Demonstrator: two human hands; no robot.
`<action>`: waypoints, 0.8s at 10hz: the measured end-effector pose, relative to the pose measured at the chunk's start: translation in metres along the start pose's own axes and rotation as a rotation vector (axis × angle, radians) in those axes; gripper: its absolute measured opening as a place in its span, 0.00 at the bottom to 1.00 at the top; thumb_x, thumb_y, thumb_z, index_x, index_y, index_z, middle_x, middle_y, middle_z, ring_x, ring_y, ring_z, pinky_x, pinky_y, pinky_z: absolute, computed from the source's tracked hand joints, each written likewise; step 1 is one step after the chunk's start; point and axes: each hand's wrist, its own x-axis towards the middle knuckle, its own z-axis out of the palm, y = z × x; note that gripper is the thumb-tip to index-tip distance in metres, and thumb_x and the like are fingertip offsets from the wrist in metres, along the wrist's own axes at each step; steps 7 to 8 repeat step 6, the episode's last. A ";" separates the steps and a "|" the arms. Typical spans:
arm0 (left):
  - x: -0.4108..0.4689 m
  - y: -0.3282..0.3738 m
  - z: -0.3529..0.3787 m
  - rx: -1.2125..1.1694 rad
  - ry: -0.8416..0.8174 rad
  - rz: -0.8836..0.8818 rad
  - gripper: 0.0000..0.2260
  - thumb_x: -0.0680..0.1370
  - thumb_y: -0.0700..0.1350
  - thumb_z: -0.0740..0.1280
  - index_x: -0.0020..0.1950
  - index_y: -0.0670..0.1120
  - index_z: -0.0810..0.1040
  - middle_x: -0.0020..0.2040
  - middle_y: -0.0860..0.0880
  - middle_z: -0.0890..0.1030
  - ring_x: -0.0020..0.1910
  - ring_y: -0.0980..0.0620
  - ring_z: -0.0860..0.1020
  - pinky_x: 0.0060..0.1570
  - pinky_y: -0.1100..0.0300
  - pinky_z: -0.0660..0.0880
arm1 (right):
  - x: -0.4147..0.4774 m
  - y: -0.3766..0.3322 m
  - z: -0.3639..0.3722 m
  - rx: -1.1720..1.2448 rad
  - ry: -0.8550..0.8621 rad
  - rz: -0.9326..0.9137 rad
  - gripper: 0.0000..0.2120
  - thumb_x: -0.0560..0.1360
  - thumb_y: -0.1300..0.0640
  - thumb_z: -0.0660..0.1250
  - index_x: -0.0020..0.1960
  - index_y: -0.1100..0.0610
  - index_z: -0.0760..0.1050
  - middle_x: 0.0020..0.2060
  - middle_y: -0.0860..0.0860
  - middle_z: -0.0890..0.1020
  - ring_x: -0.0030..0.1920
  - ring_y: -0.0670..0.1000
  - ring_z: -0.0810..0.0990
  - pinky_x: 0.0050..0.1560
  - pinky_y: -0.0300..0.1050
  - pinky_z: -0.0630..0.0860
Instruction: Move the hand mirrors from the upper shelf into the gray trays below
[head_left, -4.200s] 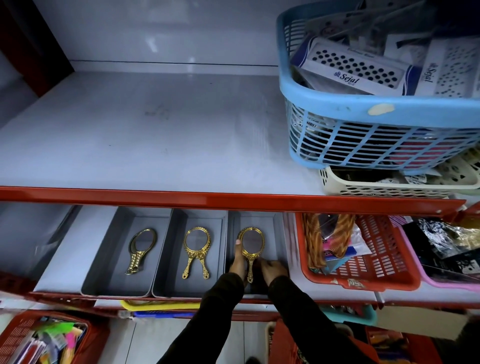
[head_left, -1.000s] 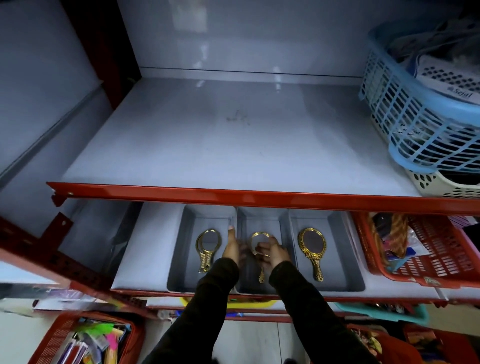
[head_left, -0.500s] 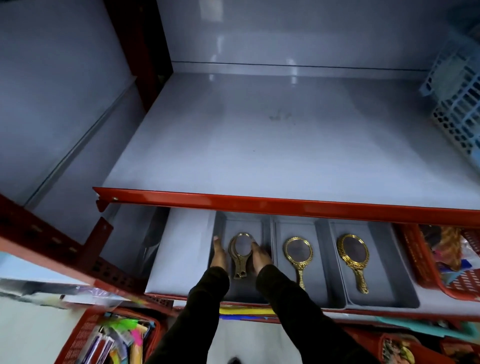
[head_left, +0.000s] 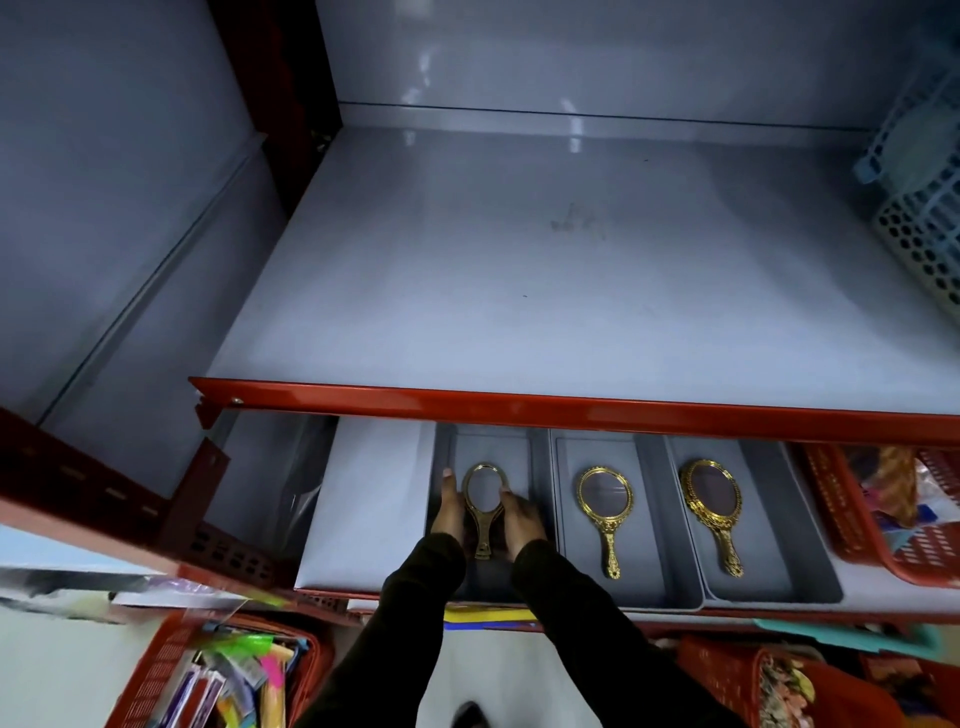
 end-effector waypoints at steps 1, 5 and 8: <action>-0.002 -0.005 -0.001 0.013 -0.005 -0.004 0.32 0.82 0.60 0.44 0.73 0.37 0.66 0.73 0.32 0.65 0.75 0.36 0.61 0.74 0.50 0.56 | -0.006 0.003 0.001 0.061 0.004 0.003 0.07 0.80 0.50 0.59 0.50 0.52 0.72 0.44 0.56 0.79 0.46 0.56 0.77 0.62 0.57 0.76; -0.006 -0.021 -0.002 -0.052 0.026 0.120 0.32 0.81 0.61 0.47 0.76 0.40 0.61 0.76 0.37 0.61 0.75 0.38 0.62 0.74 0.49 0.58 | -0.028 0.005 -0.026 0.126 -0.026 -0.054 0.26 0.78 0.44 0.62 0.71 0.58 0.68 0.71 0.57 0.71 0.71 0.60 0.69 0.69 0.55 0.69; -0.011 -0.041 -0.004 -0.059 0.043 0.210 0.32 0.80 0.63 0.47 0.76 0.44 0.63 0.75 0.44 0.65 0.74 0.42 0.65 0.71 0.49 0.61 | -0.050 0.011 -0.045 0.182 -0.075 -0.133 0.21 0.79 0.46 0.59 0.69 0.55 0.72 0.71 0.57 0.72 0.70 0.58 0.70 0.66 0.53 0.69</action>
